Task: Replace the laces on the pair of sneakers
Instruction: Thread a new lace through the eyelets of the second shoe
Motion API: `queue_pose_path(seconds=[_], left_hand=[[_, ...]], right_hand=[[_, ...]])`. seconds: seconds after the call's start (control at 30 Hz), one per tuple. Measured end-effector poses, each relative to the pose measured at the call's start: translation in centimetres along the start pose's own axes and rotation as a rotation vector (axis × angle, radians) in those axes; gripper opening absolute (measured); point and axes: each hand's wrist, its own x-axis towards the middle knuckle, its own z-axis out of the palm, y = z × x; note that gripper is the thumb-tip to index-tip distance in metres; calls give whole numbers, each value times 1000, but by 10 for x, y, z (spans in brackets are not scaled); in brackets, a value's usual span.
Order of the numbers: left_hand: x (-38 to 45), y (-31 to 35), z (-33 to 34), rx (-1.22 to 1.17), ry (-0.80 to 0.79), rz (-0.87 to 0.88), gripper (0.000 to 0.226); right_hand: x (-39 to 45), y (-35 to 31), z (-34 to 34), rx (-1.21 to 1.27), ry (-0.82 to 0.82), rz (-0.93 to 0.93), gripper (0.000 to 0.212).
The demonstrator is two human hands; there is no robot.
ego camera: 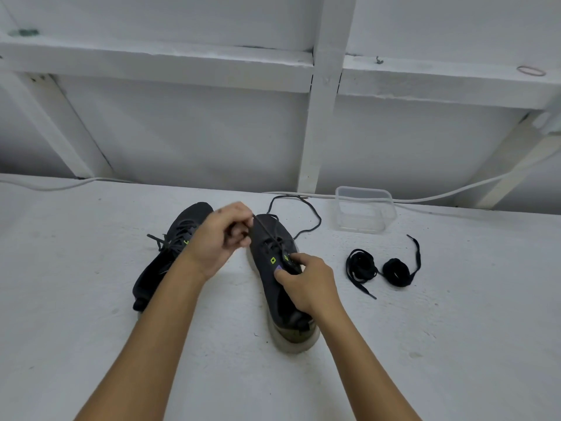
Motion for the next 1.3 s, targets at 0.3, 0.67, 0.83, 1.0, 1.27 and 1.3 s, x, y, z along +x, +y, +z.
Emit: queue_pose_path(seconds=[0.3,0.67,0.83,1.0,1.27,1.3], left_hand=[[6,8,4,-502,-92,65,19],[25,31,9,279,20,50,17],[41,1,-2,813,493,265,30],[46,-39,14,1075,402,300,12],[54,-56,25,1036,282,-5,28],[55,-57,24,1105,260,-20,27]], right_hand=[[-1,-3,1,-8,-7,37,24],[37,-35,-15,266,-70,-317,15],[59,-34,-48,837,5,-79,25],[68,-29,-63,1011,29,-63,24],[74,-32,-68,896,44,-34,16],[74,-32,-66,870,47,-23,14]])
